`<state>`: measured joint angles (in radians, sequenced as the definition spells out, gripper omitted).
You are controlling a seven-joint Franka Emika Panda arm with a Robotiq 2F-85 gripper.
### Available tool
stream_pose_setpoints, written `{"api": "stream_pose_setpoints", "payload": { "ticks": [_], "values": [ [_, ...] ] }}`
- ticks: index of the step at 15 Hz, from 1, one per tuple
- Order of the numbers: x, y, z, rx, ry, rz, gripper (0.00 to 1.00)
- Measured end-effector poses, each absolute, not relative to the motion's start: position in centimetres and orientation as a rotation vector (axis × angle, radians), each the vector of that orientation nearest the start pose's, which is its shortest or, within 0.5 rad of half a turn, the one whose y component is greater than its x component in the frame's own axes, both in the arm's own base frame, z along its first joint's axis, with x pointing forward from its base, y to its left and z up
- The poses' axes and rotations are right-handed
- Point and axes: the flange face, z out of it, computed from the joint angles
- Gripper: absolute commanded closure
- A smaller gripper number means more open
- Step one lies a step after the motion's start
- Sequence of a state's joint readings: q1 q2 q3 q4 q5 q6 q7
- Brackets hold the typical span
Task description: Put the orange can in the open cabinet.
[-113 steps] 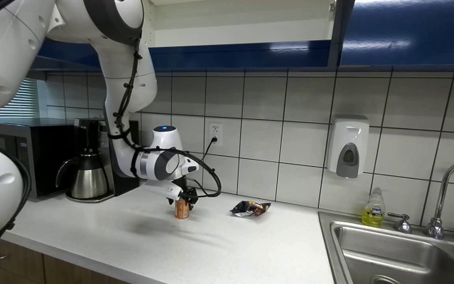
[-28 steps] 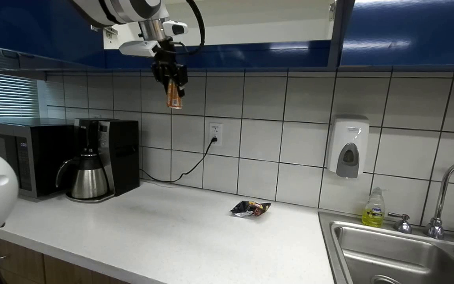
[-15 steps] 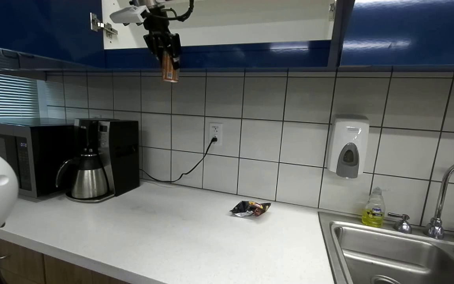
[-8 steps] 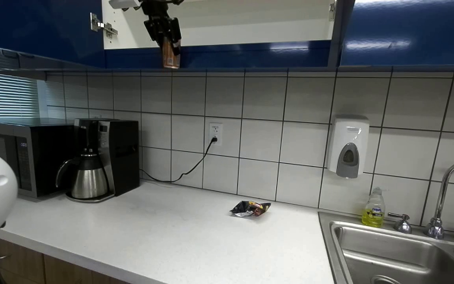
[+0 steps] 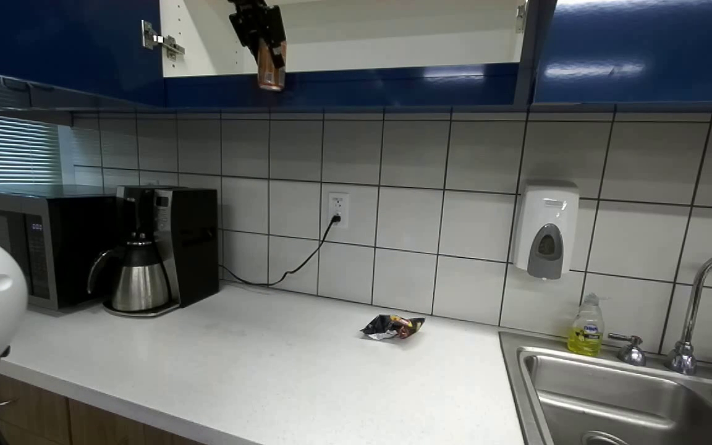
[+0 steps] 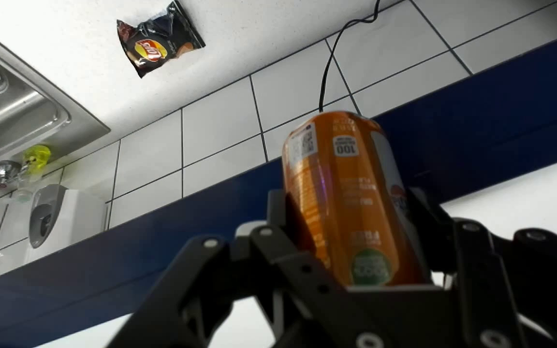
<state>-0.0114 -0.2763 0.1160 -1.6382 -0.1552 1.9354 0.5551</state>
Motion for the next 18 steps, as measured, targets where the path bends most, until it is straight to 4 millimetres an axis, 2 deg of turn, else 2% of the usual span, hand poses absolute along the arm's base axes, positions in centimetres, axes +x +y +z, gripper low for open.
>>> {"api": "stream_pose_setpoints", "payload": {
  "ticks": [11, 14, 18],
  "values": [
    [48.7, 5.2, 81.7, -2.926, 0.754, -0.884, 0.62],
    [49.8, 5.5, 82.5, -2.914, 0.769, -0.924, 0.62],
    [52.1, 6.1, 82.5, -2.908, 0.786, -0.949, 0.62]
  ]
}}
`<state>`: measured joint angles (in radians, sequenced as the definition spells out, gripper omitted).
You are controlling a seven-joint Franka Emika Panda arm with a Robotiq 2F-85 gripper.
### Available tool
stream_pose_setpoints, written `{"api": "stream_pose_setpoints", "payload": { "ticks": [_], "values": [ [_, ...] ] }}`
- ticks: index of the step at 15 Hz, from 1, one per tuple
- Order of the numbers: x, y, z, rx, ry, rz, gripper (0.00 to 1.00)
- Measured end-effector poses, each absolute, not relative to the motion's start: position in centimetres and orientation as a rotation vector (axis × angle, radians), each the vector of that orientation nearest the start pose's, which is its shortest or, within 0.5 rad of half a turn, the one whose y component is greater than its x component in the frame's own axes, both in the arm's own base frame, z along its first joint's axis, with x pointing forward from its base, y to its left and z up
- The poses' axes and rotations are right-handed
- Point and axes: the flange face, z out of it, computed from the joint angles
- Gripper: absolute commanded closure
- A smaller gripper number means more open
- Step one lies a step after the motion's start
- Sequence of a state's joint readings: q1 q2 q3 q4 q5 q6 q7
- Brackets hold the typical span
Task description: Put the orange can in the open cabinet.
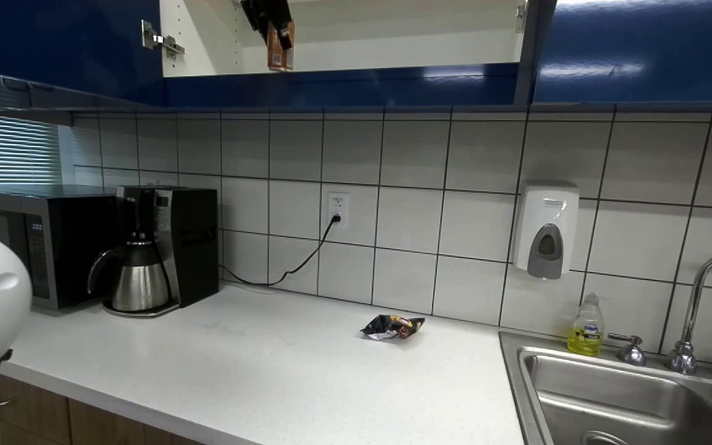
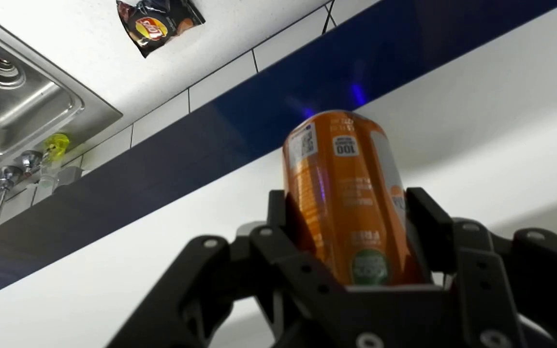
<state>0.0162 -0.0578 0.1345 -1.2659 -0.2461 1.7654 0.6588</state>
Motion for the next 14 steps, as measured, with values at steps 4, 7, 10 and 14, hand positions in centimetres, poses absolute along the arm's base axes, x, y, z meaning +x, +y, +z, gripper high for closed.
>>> {"api": "stream_pose_setpoints", "payload": {
  "ticks": [4, 7, 10, 14],
  "values": [
    [54.0, 6.4, 82.3, -2.905, 0.790, -0.961, 0.62],
    [55.1, 6.3, 82.3, -2.906, 0.797, -0.969, 0.62],
    [56.1, 6.1, 82.3, -2.903, 0.805, -0.970, 0.12],
    [57.2, 5.8, 82.1, -2.913, 0.823, -0.970, 0.00]
  ]
}}
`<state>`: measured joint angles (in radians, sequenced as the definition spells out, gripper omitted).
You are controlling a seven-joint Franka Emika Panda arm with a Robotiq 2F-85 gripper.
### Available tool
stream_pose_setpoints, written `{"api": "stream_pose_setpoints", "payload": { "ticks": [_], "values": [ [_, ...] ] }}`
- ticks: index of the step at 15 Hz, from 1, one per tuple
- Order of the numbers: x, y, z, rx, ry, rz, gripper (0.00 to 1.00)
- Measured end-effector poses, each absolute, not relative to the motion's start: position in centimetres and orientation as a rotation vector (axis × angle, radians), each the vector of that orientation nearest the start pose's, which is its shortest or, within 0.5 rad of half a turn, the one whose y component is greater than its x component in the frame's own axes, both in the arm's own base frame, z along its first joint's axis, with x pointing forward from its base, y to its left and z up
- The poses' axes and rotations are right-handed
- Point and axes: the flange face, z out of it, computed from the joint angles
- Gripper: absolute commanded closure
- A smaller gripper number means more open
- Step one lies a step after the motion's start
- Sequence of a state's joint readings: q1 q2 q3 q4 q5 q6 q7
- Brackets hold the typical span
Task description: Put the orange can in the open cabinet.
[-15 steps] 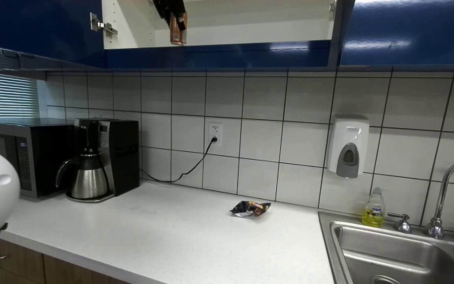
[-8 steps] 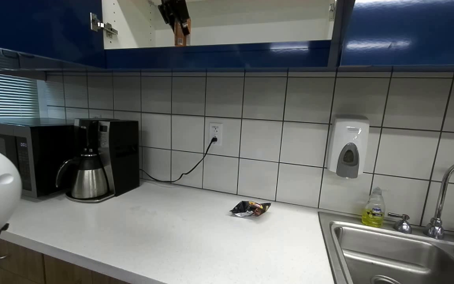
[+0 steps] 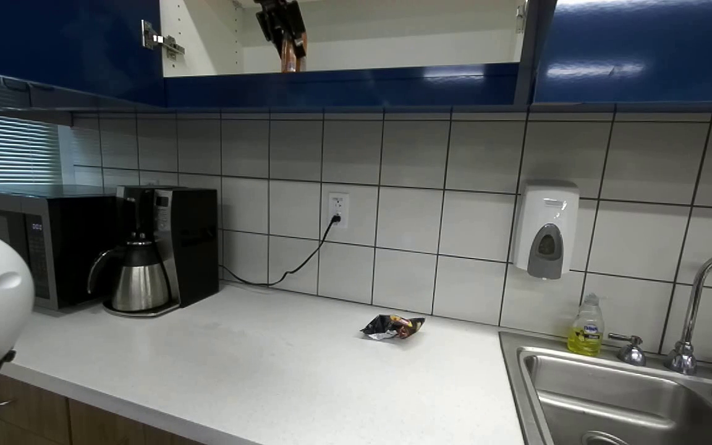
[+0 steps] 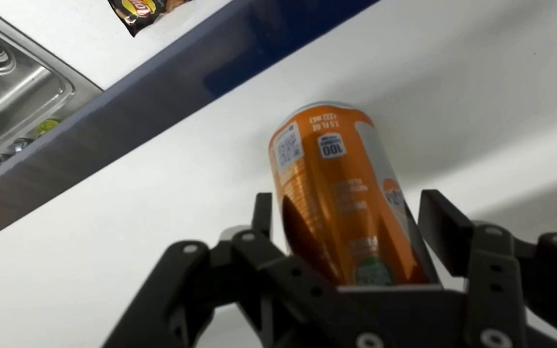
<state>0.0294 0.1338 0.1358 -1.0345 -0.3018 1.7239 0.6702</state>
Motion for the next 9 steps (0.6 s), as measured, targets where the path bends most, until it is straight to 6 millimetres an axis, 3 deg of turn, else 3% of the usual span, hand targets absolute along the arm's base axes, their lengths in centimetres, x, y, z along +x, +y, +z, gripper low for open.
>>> {"api": "stream_pose_setpoints", "payload": {
  "ticks": [9],
  "values": [
    [58.9, 5.2, 81.2, -2.912, 0.840, -0.959, 0.00]
  ]
}}
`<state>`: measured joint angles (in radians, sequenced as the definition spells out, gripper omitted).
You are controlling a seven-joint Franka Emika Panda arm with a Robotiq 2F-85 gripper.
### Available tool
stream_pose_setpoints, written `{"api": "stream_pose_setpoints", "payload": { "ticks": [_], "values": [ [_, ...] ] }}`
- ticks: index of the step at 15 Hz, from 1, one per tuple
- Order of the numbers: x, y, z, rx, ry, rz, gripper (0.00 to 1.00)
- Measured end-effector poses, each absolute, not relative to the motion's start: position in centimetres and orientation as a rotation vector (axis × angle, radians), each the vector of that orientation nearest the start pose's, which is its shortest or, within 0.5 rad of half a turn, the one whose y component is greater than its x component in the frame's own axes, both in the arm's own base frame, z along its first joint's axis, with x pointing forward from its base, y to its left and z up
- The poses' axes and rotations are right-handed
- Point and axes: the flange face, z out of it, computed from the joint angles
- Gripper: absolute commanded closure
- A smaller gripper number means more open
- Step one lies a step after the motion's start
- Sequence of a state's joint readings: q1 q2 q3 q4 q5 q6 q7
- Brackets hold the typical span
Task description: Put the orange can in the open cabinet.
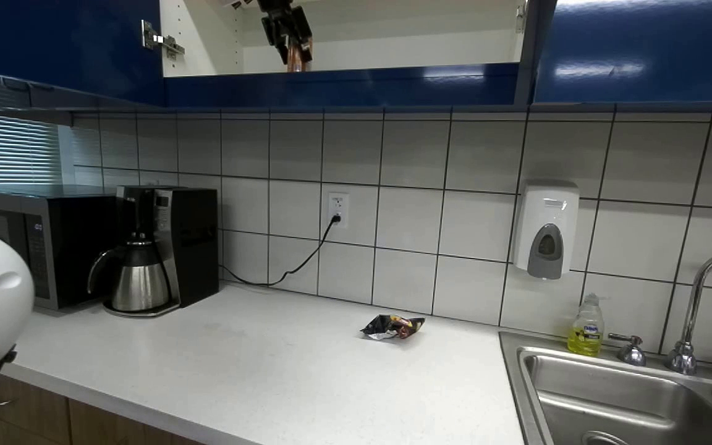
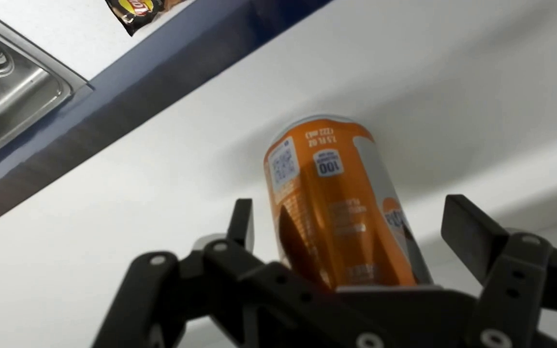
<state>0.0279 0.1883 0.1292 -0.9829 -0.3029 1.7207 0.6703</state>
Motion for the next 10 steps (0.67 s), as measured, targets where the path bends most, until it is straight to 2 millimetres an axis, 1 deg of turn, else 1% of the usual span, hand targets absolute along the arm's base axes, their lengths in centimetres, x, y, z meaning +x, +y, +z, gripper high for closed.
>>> {"api": "stream_pose_setpoints", "payload": {
  "ticks": [5, 10],
  "values": [
    [58.85, 4.69, 81.44, -2.911, 0.840, -0.968, 0.00],
    [58.18, 4.43, 81.77, -2.915, 0.781, -0.985, 0.00]
  ]
}}
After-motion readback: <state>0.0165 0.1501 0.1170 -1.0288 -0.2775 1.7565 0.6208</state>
